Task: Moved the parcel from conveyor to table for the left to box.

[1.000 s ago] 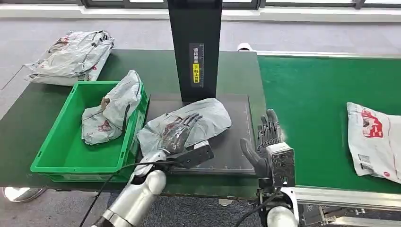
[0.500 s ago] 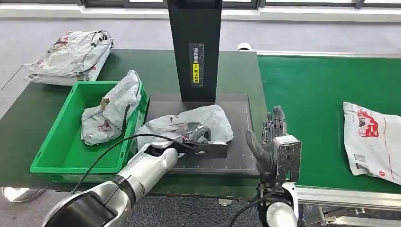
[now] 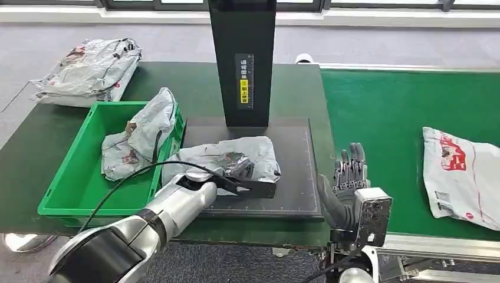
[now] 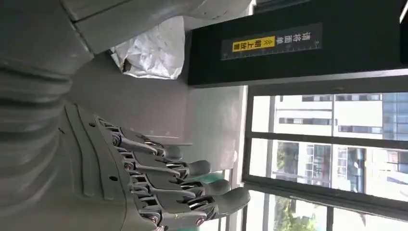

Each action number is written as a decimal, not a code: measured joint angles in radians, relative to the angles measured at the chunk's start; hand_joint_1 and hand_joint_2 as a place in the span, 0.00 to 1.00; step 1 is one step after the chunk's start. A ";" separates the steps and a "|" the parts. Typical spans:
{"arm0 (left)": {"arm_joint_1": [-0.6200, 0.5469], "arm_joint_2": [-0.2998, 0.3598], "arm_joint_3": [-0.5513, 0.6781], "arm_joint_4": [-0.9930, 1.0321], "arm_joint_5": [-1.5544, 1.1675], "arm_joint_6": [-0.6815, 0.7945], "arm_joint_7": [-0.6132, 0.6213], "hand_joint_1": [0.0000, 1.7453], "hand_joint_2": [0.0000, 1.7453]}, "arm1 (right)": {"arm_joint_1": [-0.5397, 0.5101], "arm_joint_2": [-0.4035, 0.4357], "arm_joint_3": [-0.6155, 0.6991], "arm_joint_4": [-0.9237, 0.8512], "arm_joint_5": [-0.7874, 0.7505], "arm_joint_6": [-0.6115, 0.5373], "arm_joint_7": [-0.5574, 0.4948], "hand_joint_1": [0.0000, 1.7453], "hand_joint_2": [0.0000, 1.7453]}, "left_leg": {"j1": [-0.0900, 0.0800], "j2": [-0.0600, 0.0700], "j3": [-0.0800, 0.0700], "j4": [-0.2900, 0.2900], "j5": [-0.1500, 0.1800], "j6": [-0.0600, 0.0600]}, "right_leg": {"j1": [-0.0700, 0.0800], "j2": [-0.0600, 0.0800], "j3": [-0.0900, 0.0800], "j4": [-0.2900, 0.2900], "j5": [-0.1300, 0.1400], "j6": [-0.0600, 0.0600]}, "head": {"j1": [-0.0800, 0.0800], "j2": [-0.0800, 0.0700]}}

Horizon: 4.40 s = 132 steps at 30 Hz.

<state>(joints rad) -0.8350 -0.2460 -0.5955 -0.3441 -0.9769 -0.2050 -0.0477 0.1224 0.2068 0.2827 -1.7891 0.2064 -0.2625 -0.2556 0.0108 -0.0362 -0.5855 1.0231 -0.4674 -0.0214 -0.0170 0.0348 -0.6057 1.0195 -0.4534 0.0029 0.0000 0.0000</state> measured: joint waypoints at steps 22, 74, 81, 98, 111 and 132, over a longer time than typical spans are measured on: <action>-0.045 0.042 -0.005 -0.053 -0.026 0.246 0.017 1.00 1.00 | 0.067 -0.039 0.000 -0.021 -0.010 0.020 -0.031 0.00 1.00 | 0.000 0.000 0.000 0.000 0.000 0.000 | 0.000 0.000 0.000 0.000 0.000 0.000 | 0.000 0.000; -0.079 0.095 0.139 -0.221 -0.031 -0.047 -0.041 0.00 1.00 | 0.047 -0.008 -0.064 -0.058 0.088 0.115 0.076 0.00 1.00 | 0.000 0.000 0.000 0.000 0.000 0.000 | 0.000 0.000 0.000 0.000 0.000 0.000 | 0.000 0.000; -0.079 0.125 0.116 -0.192 -0.036 -0.076 -0.050 0.00 1.00 | 0.050 -0.008 -0.064 -0.055 0.090 0.137 0.073 0.00 1.00 | 0.000 0.000 0.000 0.000 0.000 0.000 | 0.000 0.000 0.000 0.000 0.000 0.000 | 0.000 0.000; -0.057 0.256 0.060 -0.154 0.036 -0.285 -0.248 1.00 1.00 | 0.019 -0.003 -0.064 0.011 0.090 0.208 0.077 0.00 1.00 | 0.000 -0.001 -0.001 0.000 0.000 0.000 | 0.000 0.000 0.000 0.001 0.000 0.000 | 0.000 0.000; 0.005 0.317 0.043 -0.166 0.122 -0.318 -0.280 1.00 1.00 | -0.040 -0.003 -0.058 0.083 0.081 0.242 0.077 0.00 1.00 | 0.000 0.000 0.000 0.000 0.000 0.000 | 0.000 0.000 0.000 0.001 0.000 0.000 | 0.000 0.000; 0.041 0.326 0.027 -0.173 0.082 -0.200 -0.202 1.00 1.00 | -0.069 -0.004 -0.047 0.124 0.075 0.243 0.073 0.00 1.00 | 0.000 0.000 0.001 0.000 0.001 -0.001 | 0.000 0.000 0.001 0.001 0.000 -0.001 | 0.000 0.000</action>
<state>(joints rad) -0.7941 0.0801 -0.5680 -0.5173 -0.8950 -0.4054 -0.2498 0.0532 0.2029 0.2358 -1.6648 0.2815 -0.0198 -0.1827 0.0110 -0.0363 -0.5841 1.0228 -0.4667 -0.0225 -0.0169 0.0348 -0.6048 1.0204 -0.4532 0.0024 0.0000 0.0000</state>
